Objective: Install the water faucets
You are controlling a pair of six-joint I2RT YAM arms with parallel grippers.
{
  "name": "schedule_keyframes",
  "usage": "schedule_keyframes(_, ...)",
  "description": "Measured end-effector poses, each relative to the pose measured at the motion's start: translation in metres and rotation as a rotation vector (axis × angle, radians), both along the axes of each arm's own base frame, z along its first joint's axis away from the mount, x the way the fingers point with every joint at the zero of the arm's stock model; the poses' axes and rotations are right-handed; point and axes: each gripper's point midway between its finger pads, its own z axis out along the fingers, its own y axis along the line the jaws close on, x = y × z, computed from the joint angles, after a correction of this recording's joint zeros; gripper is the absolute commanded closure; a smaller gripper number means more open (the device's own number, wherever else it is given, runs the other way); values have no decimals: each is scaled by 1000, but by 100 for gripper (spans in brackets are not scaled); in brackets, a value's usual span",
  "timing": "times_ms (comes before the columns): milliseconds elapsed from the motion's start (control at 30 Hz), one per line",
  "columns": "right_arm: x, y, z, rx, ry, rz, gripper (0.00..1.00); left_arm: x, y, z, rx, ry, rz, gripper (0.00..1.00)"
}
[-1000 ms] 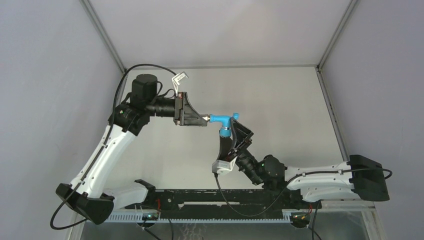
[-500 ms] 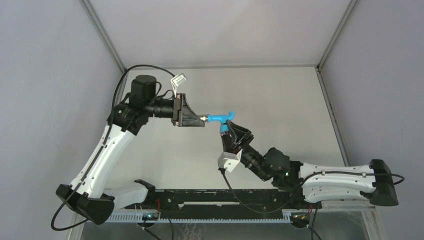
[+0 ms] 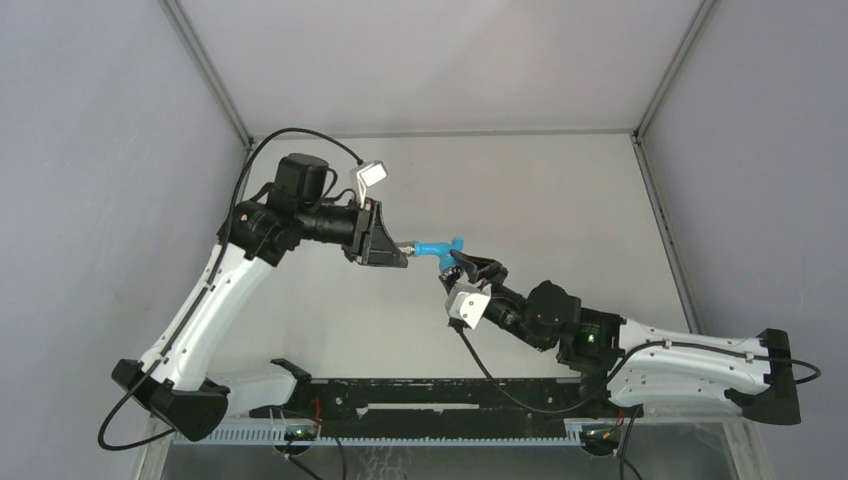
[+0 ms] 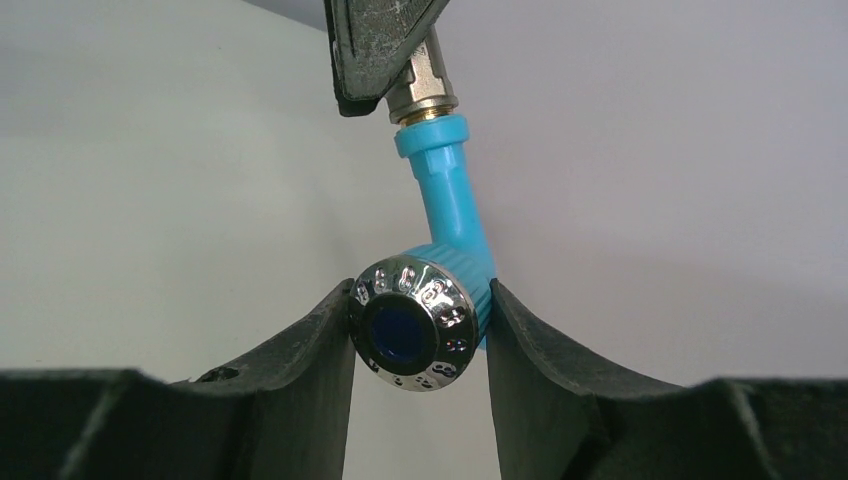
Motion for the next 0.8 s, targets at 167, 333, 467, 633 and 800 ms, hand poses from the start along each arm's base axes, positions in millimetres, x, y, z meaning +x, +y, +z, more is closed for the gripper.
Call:
schedule_keyframes(167, 1, -1, -2, 22, 116, 18, 78, -1, 2, -5, 28, -15, 1, 100)
schedule_keyframes(333, 2, -4, 14, 88, 298, 69, 78, -3, 2, 4, 10, -75, 1, 100)
schedule_keyframes(467, 1, -3, 26, 157, 440, 122, 78, -5, 3, 12, -5, -133, 3, 100)
schedule_keyframes(633, 3, 2, 30, 195, 587, 154, 78, -4, 8, 16, 1, -193, 24, 100)
schedule_keyframes(800, 7, 8, 24, 197, 726, 146, 78, -2, 14, 13, 20, -303, 61, 100)
